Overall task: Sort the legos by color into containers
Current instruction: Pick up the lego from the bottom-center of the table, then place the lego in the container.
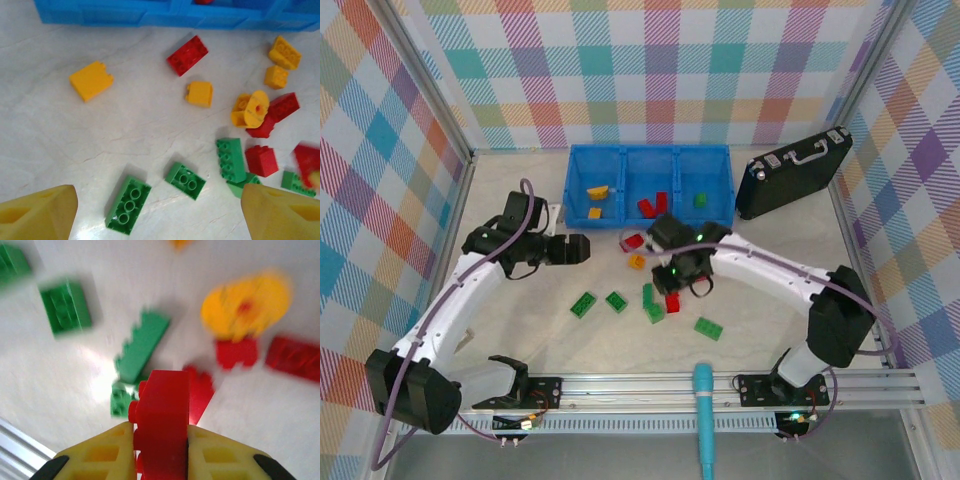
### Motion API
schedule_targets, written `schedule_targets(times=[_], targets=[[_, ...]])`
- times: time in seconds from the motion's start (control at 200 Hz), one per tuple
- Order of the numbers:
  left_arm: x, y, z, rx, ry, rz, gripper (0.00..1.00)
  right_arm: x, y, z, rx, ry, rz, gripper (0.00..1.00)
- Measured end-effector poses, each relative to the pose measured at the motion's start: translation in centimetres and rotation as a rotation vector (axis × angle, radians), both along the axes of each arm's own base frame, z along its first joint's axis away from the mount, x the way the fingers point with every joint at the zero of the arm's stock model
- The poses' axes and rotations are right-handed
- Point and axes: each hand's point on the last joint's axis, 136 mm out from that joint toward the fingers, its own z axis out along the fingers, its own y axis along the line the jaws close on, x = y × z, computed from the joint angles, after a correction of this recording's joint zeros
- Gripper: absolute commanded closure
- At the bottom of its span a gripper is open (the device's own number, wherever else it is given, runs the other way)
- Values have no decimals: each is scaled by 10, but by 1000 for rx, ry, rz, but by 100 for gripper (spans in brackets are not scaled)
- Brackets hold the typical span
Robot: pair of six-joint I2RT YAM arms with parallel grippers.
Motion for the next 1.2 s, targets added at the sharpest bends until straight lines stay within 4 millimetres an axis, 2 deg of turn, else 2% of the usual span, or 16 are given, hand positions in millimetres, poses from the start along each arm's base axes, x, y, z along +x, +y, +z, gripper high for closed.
schedule_targets(times=[0.17, 0.25, 0.325, 0.5, 0.775, 0.97, 1.2], targets=[[-8, 7, -13, 32, 30, 15, 15, 75, 1, 61, 64, -188, -33, 73], [-9, 8, -18, 38, 40, 17, 15, 112, 4, 75, 43, -270, -32, 73], [-11, 10, -22, 50, 49, 22, 15, 140, 9, 79, 17, -323, -19, 73], [-9, 17, -27, 84, 51, 43, 15, 188, 28, 68, -35, -388, 44, 73], [-4, 24, -47, 134, 118, 93, 15, 240, 47, 47, -55, -446, 91, 73], [3, 29, -50, 148, 124, 151, 15, 271, 40, 16, -77, -444, 74, 71], [22, 33, -63, 171, 140, 232, 14, 291, 34, -18, -104, -421, 74, 68]])
